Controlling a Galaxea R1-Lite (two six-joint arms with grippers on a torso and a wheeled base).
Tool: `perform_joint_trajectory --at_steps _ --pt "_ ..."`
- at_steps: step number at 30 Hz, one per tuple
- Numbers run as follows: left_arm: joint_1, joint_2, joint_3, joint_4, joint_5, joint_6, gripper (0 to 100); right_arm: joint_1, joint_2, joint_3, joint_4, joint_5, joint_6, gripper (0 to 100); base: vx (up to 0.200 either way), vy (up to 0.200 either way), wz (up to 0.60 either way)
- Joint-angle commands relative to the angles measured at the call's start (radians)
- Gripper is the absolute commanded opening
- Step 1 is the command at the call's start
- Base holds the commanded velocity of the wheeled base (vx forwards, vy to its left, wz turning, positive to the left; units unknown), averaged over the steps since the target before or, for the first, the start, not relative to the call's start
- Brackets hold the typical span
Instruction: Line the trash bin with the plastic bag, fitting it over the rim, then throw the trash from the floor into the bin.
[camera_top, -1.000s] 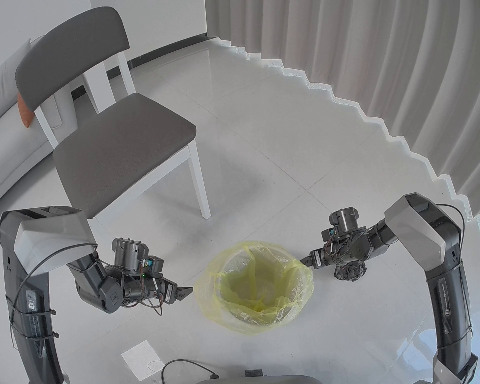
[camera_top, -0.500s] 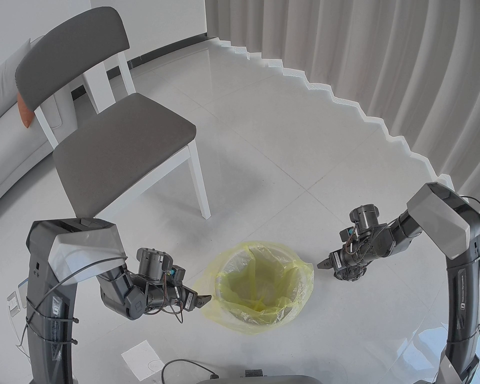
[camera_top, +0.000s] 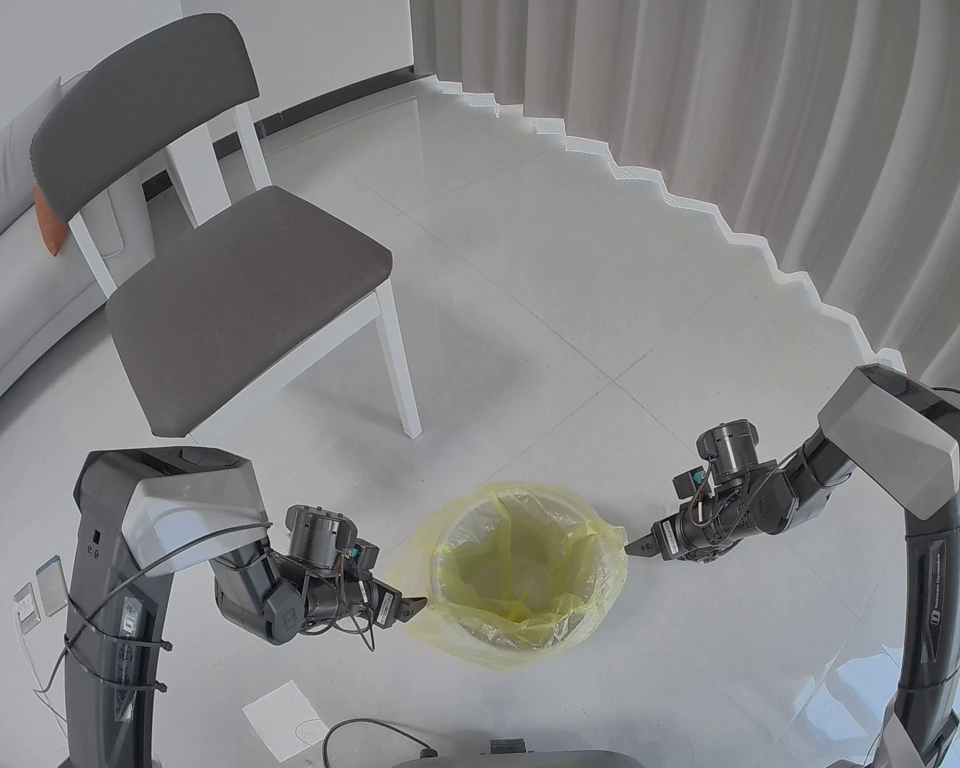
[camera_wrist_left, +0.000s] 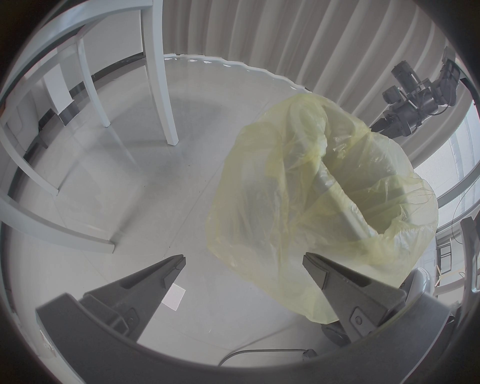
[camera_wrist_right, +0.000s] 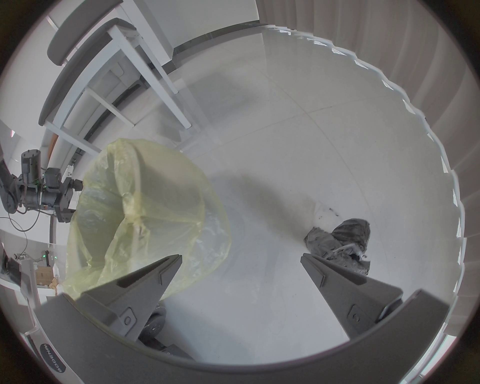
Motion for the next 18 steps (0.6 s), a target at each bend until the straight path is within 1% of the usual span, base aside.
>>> perform_joint_trajectory --at_steps 1,6,8,13,16,18 --pt "0.006 0.007 -0.002 0.000 0.001 0.003 100 0.016 -0.007 0.005 0.000 0.001 0.000 100 0.000 0.000 0.00" --pt "0.004 0.012 -0.011 0.014 0.002 0.008 100 0.024 0.029 -0.036 0.000 0.001 0.005 100 0.000 0.000 0.00" --pt "0.000 0.013 -0.040 0.040 0.011 0.011 100 0.024 0.079 -0.091 0.006 0.002 0.005 100 0.000 0.000 0.00" --pt "-0.002 0.015 -0.137 0.178 0.022 0.011 100 0.038 0.145 -0.173 0.026 0.024 0.008 100 0.000 0.000 0.00" --pt "-0.009 0.026 -0.195 0.239 0.027 0.013 100 0.038 0.152 -0.197 0.067 0.042 0.008 100 0.000 0.000 0.00" --pt "-0.019 0.030 -0.250 0.313 0.042 0.028 100 0.038 0.154 -0.233 0.118 0.061 0.009 100 0.000 0.000 0.00"
